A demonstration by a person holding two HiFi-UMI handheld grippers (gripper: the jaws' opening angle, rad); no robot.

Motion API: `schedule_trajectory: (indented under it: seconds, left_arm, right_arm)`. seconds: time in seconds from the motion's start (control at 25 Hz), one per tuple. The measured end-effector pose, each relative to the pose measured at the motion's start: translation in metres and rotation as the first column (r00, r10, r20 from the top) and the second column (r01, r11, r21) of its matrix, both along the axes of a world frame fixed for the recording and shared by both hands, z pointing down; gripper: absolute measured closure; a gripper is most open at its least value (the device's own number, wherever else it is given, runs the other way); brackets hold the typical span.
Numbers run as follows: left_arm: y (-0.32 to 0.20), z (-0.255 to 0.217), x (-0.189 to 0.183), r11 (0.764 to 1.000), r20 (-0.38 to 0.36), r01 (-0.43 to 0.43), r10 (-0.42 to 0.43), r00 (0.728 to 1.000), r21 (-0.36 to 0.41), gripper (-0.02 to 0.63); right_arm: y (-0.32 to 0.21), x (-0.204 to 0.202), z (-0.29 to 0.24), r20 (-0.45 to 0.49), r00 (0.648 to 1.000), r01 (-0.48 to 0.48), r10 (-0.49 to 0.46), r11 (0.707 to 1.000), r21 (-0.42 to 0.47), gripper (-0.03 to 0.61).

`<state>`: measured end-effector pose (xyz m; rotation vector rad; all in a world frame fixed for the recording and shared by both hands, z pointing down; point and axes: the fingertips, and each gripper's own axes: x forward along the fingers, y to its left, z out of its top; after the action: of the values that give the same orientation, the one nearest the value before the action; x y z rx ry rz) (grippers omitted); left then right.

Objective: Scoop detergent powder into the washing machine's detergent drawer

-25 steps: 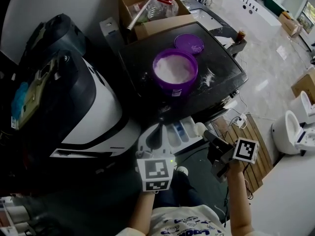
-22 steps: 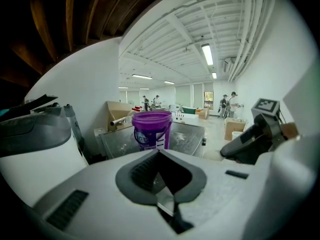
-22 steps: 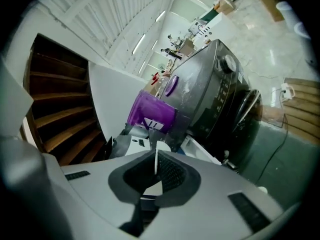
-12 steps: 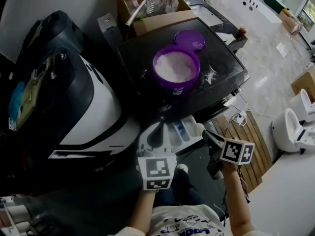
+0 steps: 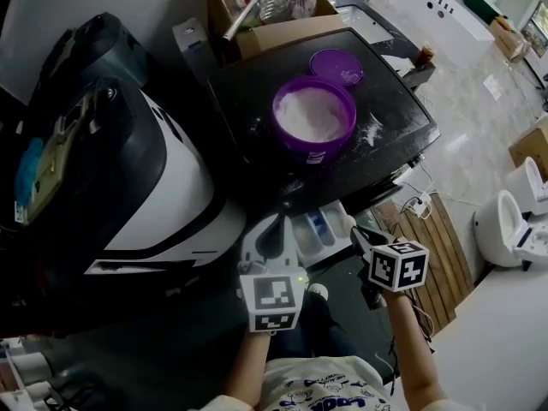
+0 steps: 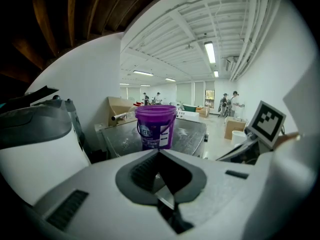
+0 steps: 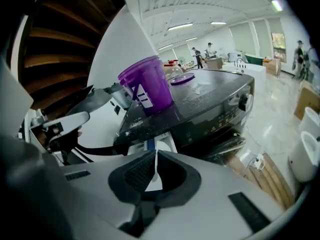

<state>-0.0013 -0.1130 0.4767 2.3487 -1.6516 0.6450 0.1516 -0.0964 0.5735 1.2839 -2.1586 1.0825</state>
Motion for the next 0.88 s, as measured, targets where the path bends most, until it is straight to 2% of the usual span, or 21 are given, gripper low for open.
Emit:
schedule_trajectory:
  seconds: [0.12,0.24,0.36,0.44,0.64,0.76,0.88]
  left_arm:
    - [0.001,0.002,-0.003,1.000,-0.002,0.007,-0.007,1.000,-0.004,0.612]
    - [0.001,0.004,-0.005,1.000,-0.004,0.013,-0.013,1.000,-0.005,0.612]
    - [0.003,0.004,-0.008,1.000,-0.005,0.017,-0.017,1.000,-0.010,0.612]
    - [0.003,0.005,-0.009,1.000,-0.005,0.020,-0.020,1.000,-0.012,0.612]
    - [0.005,0.006,-0.011,1.000,-0.006,0.024,-0.024,1.000,-0.012,0.612]
    - [0.006,0.006,-0.012,1.000,-0.009,0.025,-0.026,1.000,-0.012,0.612]
    - [0.008,0.006,-0.012,1.000,-0.010,0.026,-0.026,1.000,-0.012,0.612]
  right_arm:
    - [0.000,-0.004,0.004,-0.106,0.993,0.062,-0.059,0.998,0.033,0.557]
    - [-0.001,-0.008,0.007,-0.215,0.969,0.136,-0.118,0.988,0.068,0.557]
    - [-0.002,-0.012,0.006,-0.315,0.934,0.207,-0.165,0.973,0.105,0.557]
    - [-0.001,-0.014,0.008,-0.386,0.897,0.276,-0.214,0.955,0.110,0.557]
    - [0.002,-0.022,0.013,-0.552,0.772,0.451,-0.315,0.883,0.127,0.557]
    - [0.005,-0.025,0.015,-0.659,0.667,0.550,-0.348,0.826,0.120,0.557]
    - [0.007,-0.027,0.018,-0.760,0.547,0.635,-0.351,0.766,0.102,0.557]
